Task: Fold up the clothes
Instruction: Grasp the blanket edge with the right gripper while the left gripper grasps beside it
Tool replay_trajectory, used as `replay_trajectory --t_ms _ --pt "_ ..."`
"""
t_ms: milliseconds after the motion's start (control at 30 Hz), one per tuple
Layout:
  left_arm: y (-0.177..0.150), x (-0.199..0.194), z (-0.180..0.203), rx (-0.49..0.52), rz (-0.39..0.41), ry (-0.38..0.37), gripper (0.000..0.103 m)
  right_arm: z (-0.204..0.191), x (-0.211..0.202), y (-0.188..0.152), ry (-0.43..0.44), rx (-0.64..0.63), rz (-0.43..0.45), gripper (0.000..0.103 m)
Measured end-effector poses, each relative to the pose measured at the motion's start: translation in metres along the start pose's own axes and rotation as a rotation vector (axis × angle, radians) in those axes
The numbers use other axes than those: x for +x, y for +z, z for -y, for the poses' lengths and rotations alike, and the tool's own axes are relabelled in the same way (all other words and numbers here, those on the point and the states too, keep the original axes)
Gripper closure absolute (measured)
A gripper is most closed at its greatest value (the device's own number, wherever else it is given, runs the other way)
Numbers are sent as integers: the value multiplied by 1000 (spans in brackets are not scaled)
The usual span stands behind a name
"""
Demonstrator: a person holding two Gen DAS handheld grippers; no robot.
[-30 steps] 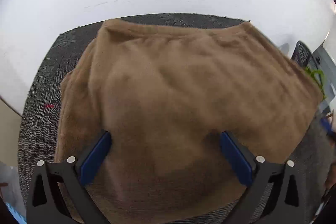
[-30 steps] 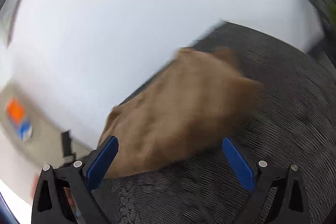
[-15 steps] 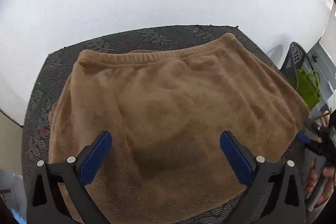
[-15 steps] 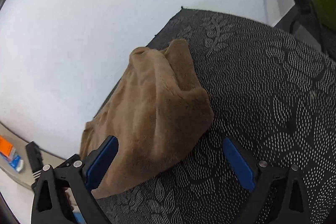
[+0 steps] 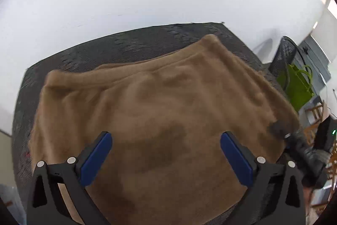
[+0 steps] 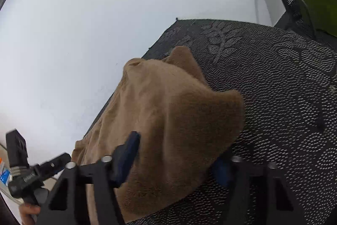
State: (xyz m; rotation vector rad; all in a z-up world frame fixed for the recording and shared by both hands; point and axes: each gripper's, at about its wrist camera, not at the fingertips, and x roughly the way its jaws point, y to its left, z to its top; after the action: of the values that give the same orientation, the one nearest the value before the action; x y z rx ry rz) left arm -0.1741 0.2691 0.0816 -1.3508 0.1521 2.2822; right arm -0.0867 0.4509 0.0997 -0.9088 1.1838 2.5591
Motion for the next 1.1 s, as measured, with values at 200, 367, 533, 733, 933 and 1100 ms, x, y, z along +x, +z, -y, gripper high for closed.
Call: replay_trajectory --t_ms 200,367,533,733,933,1100 --pt "46 35 56 2 -95 -158 0 -12 -2 0 3 -88 39 68" --pt "83 66 96 -33 -191 -273 0 -55 -18 -15 -29 -344 168 69" --pt "110 87 135 5 -283 -291 0 -64 -24 -21 -60 -409 199 69" --pt "115 113 177 149 -419 -183 0 -70 -25 -15 -90 -470 219 69" --pt "111 133 199 242 -480 -61 0 -86 -34 -34 -103 -574 266 69" --pt "109 145 218 360 -506 78 0 -90 -31 -35 -107 -597 277 69"
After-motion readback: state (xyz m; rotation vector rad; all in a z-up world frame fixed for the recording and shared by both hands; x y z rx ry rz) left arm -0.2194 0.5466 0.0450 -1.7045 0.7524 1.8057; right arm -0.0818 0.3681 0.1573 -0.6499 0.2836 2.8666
